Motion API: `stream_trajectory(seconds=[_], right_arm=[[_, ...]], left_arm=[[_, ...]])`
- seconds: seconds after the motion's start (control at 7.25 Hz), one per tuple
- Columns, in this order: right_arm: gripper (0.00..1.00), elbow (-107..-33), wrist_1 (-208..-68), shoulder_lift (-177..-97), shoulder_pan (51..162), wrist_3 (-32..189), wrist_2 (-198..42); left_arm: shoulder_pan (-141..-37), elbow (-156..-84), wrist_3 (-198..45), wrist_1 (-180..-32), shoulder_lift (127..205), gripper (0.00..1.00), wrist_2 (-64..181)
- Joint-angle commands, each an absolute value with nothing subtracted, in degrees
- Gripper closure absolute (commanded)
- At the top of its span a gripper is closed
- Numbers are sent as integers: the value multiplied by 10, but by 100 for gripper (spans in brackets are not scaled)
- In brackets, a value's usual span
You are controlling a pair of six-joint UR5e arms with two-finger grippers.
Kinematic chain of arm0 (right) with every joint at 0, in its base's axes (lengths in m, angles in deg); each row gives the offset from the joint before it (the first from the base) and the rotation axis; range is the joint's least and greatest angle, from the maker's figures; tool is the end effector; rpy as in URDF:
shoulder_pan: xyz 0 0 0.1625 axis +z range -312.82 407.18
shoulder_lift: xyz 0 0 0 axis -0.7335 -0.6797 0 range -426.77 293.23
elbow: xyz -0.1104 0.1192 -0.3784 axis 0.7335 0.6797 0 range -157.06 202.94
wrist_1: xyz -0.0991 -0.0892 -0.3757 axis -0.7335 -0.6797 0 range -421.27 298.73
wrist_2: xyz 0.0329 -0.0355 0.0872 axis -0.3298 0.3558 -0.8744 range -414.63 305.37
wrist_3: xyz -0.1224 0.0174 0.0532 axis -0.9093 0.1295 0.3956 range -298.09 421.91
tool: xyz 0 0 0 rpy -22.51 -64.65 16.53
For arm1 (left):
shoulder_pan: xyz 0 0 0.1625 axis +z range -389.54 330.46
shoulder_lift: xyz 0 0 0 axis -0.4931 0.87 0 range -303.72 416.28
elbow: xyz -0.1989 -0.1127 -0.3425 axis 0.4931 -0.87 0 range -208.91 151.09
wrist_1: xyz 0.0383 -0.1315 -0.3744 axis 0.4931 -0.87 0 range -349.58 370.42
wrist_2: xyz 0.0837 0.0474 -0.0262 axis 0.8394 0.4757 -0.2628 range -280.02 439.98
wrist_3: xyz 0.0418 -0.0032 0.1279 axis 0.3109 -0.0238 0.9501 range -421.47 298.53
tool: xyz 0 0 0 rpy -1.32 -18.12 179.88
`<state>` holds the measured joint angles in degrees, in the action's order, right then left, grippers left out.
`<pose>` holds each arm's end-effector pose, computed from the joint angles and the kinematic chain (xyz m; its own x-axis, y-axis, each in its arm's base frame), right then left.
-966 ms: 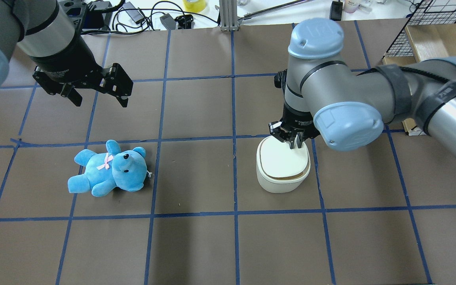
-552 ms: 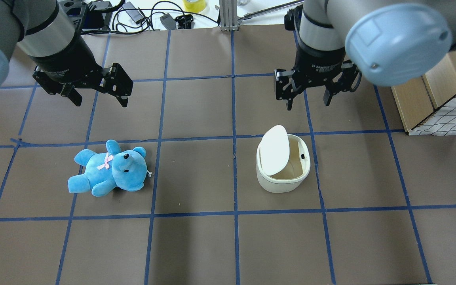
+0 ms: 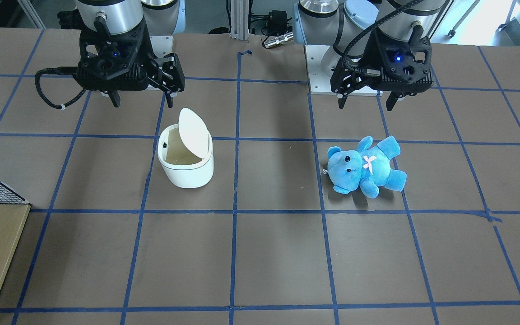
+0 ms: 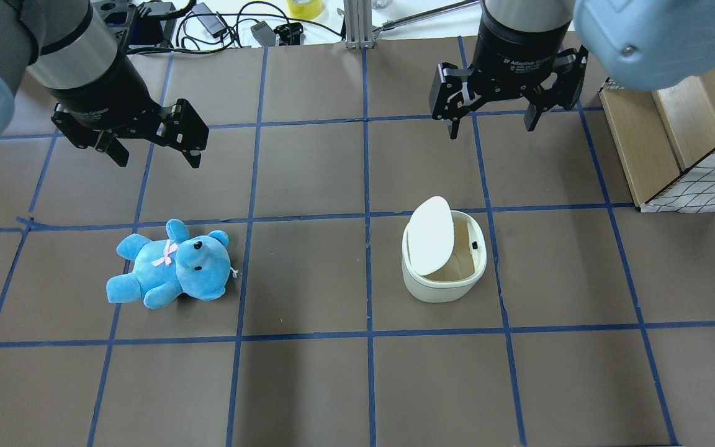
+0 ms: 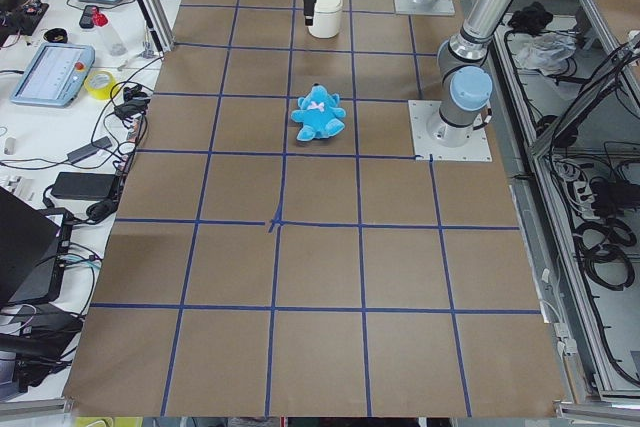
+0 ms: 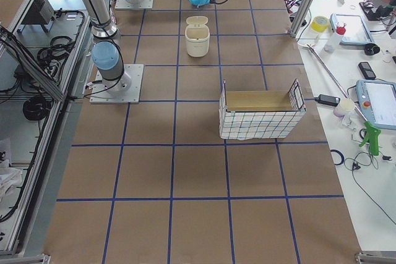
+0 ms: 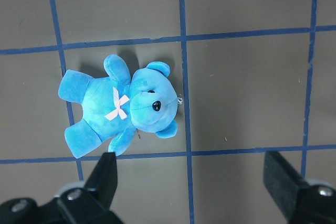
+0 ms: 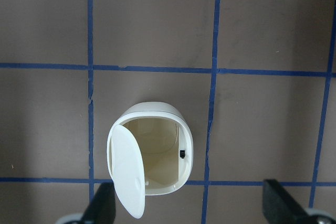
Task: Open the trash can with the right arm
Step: 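Raise the right gripper away from the opened trash can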
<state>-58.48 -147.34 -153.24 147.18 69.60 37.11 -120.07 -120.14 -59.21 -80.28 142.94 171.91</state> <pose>0.2144 -0.4718 0.4741 -0.9988 -0.0397 0.0273 -0.0403 0.9989 -0.0234 -0.1330 -0.4532 0.4554 -0.9983 0.0478 -0.0346 0.0487 0.9985 -0.0232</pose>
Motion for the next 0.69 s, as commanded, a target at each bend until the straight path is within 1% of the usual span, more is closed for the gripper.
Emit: stream_trajectory(seconds=[0.0, 0.55], right_arm=[[0, -585, -1508, -1533, 1474, 701, 372], [0, -588, -1508, -1533, 1476, 701, 375]], left_arm=[[-1201, -1201, -592, -803, 1429, 0, 1719], [-1201, -1201, -592, -803, 1429, 0, 1719]])
